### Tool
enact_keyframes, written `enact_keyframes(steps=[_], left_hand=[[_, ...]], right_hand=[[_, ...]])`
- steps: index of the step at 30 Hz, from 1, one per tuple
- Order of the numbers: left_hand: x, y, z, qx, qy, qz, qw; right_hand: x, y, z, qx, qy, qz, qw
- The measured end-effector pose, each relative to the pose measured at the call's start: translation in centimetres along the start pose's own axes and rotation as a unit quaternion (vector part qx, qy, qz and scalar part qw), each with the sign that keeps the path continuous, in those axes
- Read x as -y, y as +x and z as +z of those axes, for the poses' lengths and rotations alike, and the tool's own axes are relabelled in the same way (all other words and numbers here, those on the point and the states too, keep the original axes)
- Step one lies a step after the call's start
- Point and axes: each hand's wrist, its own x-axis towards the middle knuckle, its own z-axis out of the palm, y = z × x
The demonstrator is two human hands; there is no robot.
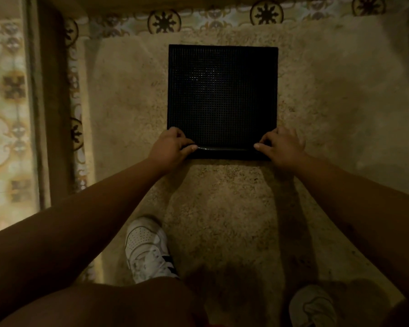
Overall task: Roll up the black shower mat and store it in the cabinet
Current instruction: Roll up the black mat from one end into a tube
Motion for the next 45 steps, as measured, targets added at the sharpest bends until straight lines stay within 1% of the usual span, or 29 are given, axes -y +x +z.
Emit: enact_keyframes(steps=[2, 5, 8, 11, 13, 16, 19, 21, 23, 25, 27, 28, 30, 32, 36, 40, 42, 45], left_hand=[[0.0, 0.0, 0.1, -0.015, 0.011, -0.018, 1.000], [-0.5, 0.5, -0.2, -0.038, 0.048, -0.009, 0.998], [-1.3, 0.2, 0.1, -0.057, 0.134, 0.051, 0.988], [-1.6, -1.8, 1.5, -0.067, 0.182, 0.104, 0.976], [-1.3, -3.1, 2.2, -0.029, 0.213, 0.127, 0.968], [-0.7, -3.4, 2.4, 0.031, 0.222, 0.118, 0.967], [-0.8, -2.2, 1.5, 0.061, 0.189, 0.107, 0.974], [-0.9, -1.2, 0.8, 0.070, 0.149, 0.096, 0.982], [-1.0, -0.4, 0.3, 0.074, 0.115, 0.082, 0.987], [-0.9, 0.2, 0.1, 0.075, 0.113, 0.076, 0.988], [-0.9, 0.7, 0.0, 0.081, 0.141, 0.078, 0.984], [-0.9, 0.9, 0.0, 0.084, 0.159, 0.079, 0.981], [-0.9, 1.1, 0.1, 0.093, 0.195, 0.076, 0.973], [-1.0, 1.0, 0.4, 0.089, 0.220, 0.069, 0.969], [-1.3, -0.1, 1.2, 0.030, 0.219, 0.083, 0.972], [-1.3, 0.1, 1.1, 0.027, 0.274, 0.090, 0.957], [-1.5, 0.8, 0.6, 0.017, 0.281, 0.091, 0.955], [-2.0, 1.6, 0.1, 0.003, 0.285, 0.094, 0.954]], right_hand=[[0.1, -0.3, 0.3, -0.019, -0.025, 0.011, 0.999], [0.8, -0.4, 0.5, -0.031, -0.043, 0.029, 0.998], [1.3, -0.3, 0.7, -0.044, -0.051, 0.047, 0.997], [1.3, -0.2, 1.0, -0.064, -0.030, 0.065, 0.995], [1.3, 0.1, 1.1, -0.078, -0.024, 0.073, 0.994], [1.3, 0.7, 1.2, -0.094, -0.027, 0.082, 0.992], [1.3, 1.0, 1.0, -0.118, -0.045, 0.075, 0.989], [1.6, 0.8, 0.7, -0.148, -0.030, 0.072, 0.986], [2.6, 0.0, 0.6, -0.169, 0.007, 0.049, 0.984], [3.8, -1.4, 1.0, -0.167, 0.002, -0.028, 0.986], [4.7, -2.6, 1.6, -0.134, -0.035, -0.112, 0.984], [5.0, -3.0, 2.0, -0.108, -0.056, -0.134, 0.983], [4.9, -3.2, 2.7, -0.067, -0.095, -0.144, 0.983], [4.7, -2.9, 3.0, -0.054, -0.118, -0.144, 0.981], [4.2, -1.9, 2.5, -0.045, -0.153, -0.170, 0.972], [3.9, -1.3, 1.9, -0.038, -0.160, -0.187, 0.968], [4.2, -0.8, 1.1, -0.034, -0.153, -0.189, 0.969], [5.0, -0.3, 0.1, -0.055, -0.169, -0.199, 0.964]])
